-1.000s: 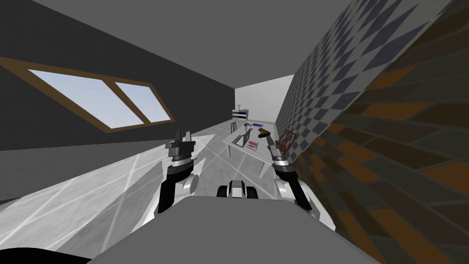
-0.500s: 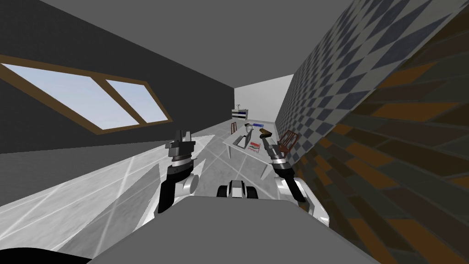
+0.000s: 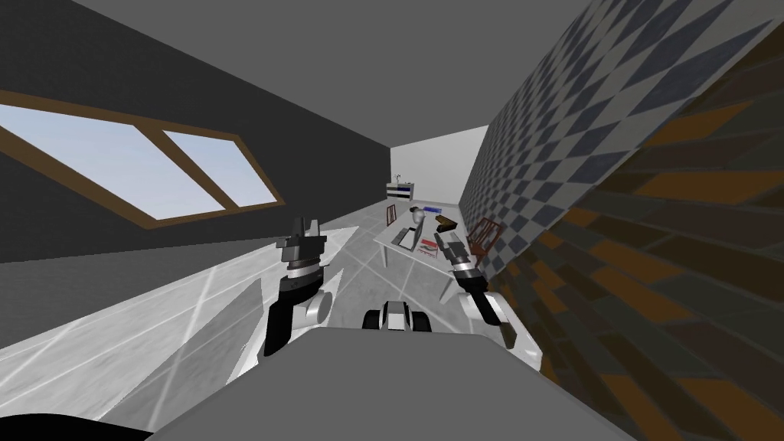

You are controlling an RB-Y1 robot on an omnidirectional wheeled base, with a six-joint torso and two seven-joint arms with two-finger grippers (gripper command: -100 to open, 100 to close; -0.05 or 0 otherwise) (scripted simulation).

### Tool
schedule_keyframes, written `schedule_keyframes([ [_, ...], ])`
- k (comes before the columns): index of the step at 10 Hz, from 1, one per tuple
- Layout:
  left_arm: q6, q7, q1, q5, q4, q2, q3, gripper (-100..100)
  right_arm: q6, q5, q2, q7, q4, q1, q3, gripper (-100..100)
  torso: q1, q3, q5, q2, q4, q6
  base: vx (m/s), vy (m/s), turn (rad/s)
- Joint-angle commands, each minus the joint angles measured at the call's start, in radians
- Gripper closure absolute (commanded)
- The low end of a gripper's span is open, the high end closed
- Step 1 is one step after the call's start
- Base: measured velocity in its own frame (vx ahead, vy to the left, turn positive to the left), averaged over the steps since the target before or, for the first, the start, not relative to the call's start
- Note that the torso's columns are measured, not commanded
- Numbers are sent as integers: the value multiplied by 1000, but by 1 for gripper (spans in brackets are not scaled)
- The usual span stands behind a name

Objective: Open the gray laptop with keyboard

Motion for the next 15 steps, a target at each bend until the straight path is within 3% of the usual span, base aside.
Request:
schedule_keyframes([
  [1, 0, 0, 0, 0, 0, 0, 0, 0, 23, 63, -3, 72, 51, -30, -21, -100, 0, 0, 0, 0, 0, 0, 82, 75, -36],
  [9, 0, 0, 0, 0, 0, 0, 0, 0, 100, 273, 18, 295, 220, -123, -82, -100, 1, 0, 0, 1, 0, 0, 72, 95, -37],
  [10, 0, 0, 0, 0, 0, 0, 0, 0, 100, 273, 18, 303, 220, -123, -82, -100, 0, 0, 0, 1, 0, 0, 45, 64, -11],
  [13, 0, 0, 0, 0, 0, 0, 0, 0, 133, 361, 30, 391, 295, -163, -107, -100, 1, 0, 0, -1, 0, 0, 70, 73, -37],
  [15, 0, 0, 0, 0, 0, 0, 0, 0, 144, 390, 35, 430, 320, -176, -116, -100, 1, 0, 1, 0, 0, 0, 55, 74, -17],
])
